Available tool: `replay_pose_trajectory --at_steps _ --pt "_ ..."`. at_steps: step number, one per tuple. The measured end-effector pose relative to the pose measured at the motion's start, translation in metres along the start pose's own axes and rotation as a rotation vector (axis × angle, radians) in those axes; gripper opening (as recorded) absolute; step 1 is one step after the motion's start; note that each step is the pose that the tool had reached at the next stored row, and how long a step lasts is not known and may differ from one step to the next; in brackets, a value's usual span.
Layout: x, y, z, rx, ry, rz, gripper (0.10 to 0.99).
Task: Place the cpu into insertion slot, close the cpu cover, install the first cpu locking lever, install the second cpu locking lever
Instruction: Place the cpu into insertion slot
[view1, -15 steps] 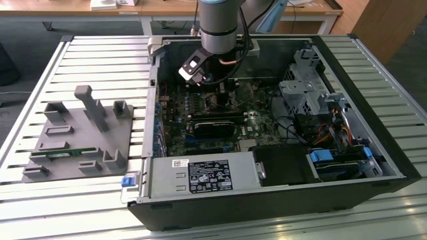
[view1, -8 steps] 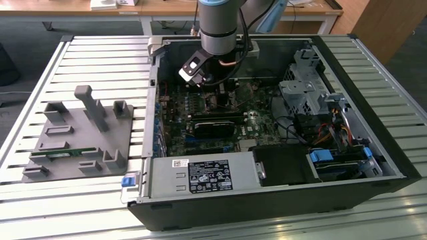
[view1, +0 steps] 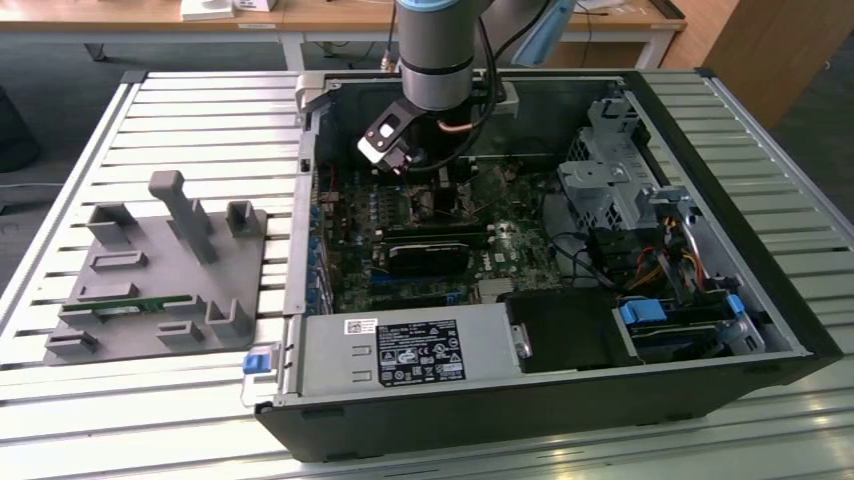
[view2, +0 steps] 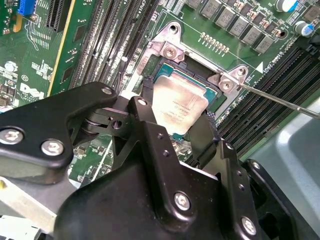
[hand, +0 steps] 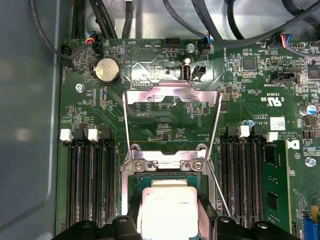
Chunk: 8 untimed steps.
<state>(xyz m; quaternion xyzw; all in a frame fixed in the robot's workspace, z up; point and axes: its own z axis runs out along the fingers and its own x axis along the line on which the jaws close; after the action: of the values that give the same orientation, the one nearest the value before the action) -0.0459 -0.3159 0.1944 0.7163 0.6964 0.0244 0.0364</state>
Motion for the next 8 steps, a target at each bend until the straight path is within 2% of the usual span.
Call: replay_pose_trajectory --at_steps 7,8 --pt "0.0000 0.0000 0.0001 0.000 -0.0001 0.000 0.545" --pt "0.0000 0.0000 0.0001 0.000 0.0000 0.000 0.608"
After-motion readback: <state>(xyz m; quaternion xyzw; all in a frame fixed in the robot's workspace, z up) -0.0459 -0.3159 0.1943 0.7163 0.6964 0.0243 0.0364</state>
